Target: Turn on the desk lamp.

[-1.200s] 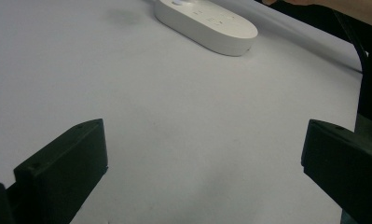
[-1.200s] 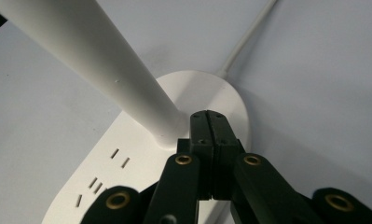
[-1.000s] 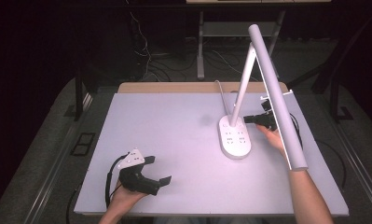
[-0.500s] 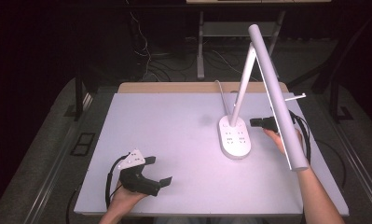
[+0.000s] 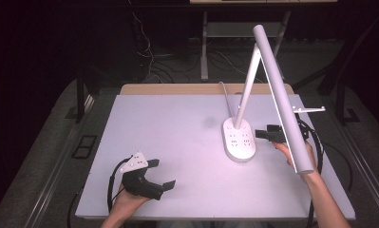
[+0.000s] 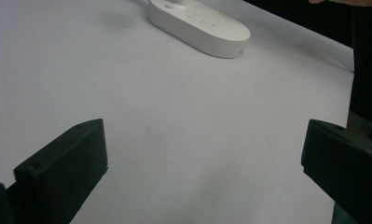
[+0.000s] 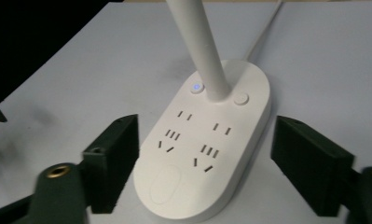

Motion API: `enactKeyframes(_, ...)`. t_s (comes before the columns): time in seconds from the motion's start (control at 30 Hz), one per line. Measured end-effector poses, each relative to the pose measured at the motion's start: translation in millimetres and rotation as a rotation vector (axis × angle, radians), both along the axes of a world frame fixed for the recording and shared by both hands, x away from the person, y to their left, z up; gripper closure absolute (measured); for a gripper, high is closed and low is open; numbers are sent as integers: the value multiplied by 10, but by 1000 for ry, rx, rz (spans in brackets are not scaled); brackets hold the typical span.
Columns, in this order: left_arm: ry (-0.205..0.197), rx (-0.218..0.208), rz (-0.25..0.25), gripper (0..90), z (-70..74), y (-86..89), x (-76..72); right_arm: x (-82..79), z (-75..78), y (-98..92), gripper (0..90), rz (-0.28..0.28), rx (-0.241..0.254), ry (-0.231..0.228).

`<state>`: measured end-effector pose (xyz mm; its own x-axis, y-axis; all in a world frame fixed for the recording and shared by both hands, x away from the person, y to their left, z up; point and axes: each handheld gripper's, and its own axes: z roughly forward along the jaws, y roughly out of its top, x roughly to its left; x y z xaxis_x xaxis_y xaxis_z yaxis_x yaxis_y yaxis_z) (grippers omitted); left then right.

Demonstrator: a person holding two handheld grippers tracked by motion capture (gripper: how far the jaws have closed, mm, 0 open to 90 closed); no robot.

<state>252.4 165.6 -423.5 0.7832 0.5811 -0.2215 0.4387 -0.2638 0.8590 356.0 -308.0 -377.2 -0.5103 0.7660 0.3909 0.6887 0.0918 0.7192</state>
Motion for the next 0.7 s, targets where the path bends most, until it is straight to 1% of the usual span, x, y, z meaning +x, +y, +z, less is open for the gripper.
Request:
enactKeyframes(0.03, 0, -1, 0, 0, 0, -1, -1, -35, 4, 6, 116, -3, 8, -1)
enactKeyframes(0.07, 0, -1, 0, 0, 0, -1, -1, -69, 6, 10, 108, -5, 9, -3)
enactKeyframes(0.1, -1, 0, 0, 0, 1, -1, -1, -124, 6, 26, 0, 0, 4, -8)
enactKeyframes(0.13, -1, -2, 1, 0, 0, -2, -1, -124, 6, 26, 0, 0, 4, -8)
enactKeyframes(0.2, 0, -1, 1, 0, 1, -2, -2, -175, 2, 37, 3, 6, -4, -6)
enactKeyframes(0.3, 0, 0, 1, 0, 2, -2, -2, -254, -6, 45, 3, 15, 0, -14)
enactKeyframes(0.33, -1, -1, 1, 0, 1, -2, -2, -281, -9, 43, 3, 17, 5, -19)
enactKeyframes(0.37, -1, 0, 1, 0, 2, -2, -3, -335, -18, 42, 3, 18, 24, -21)
enactKeyframes(0.4, 0, -1, 1, 0, 2, -2, -3, -335, -18, 42, 3, 18, 24, -21)
enactKeyframes(0.7, -3, 0, 1, 0, 1, -8, -7, -577, -72, 73, 3, 44, 45, -53)
